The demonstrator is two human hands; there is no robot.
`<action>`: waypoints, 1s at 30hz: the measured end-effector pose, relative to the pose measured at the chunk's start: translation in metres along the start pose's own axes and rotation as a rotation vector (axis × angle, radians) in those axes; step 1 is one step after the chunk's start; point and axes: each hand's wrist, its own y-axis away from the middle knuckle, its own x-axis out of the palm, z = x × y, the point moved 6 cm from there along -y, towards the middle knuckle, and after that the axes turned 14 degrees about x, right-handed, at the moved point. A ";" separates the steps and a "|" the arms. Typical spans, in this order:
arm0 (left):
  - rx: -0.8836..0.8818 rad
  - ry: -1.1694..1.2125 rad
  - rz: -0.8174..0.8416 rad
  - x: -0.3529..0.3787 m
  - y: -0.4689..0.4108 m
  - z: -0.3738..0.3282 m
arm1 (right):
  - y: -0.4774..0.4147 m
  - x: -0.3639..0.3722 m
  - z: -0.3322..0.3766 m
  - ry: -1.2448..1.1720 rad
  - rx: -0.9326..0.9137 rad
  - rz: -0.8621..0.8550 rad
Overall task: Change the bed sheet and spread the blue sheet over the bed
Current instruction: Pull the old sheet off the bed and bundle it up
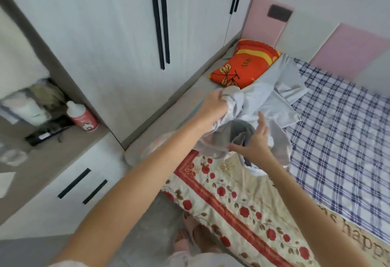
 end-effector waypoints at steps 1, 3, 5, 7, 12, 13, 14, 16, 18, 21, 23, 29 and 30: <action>0.091 -0.071 0.136 0.023 0.005 -0.013 | 0.001 0.002 0.013 0.067 -0.072 -0.061; 0.232 -0.071 0.275 0.047 0.010 -0.023 | 0.000 -0.005 0.039 -0.069 -0.179 -0.114; 0.248 -0.006 0.286 0.041 0.008 -0.013 | -0.001 -0.016 0.052 -0.256 -0.246 -0.094; 0.350 -0.045 0.284 0.030 0.011 -0.002 | -0.010 -0.027 0.041 -0.466 -0.184 -0.100; 0.219 -0.632 0.551 0.038 0.020 0.132 | -0.036 -0.047 -0.005 -1.267 0.287 0.105; 0.134 -0.671 0.574 0.042 0.016 0.157 | -0.043 -0.052 -0.010 -1.328 0.319 0.143; 0.042 -0.690 0.556 0.044 0.014 0.177 | -0.047 -0.056 -0.012 -1.355 0.328 0.185; -0.079 -0.716 0.440 0.041 0.008 0.202 | -0.053 -0.064 -0.013 -1.368 0.327 0.268; -0.175 -0.799 0.334 0.030 -0.007 0.219 | -0.062 -0.075 -0.012 -1.363 0.299 0.308; -0.328 -0.774 0.183 0.005 -0.036 0.228 | -0.084 -0.093 -0.012 -1.205 0.194 0.208; -0.385 -0.625 0.011 -0.010 -0.063 0.207 | -0.099 -0.101 -0.009 -0.953 0.109 0.132; -0.077 -0.263 -0.123 0.031 -0.148 0.061 | -0.133 -0.080 0.025 -0.153 -0.099 -0.117; -0.075 -0.205 -0.057 0.059 -0.152 0.038 | -0.132 -0.068 0.041 -0.117 -0.214 -0.097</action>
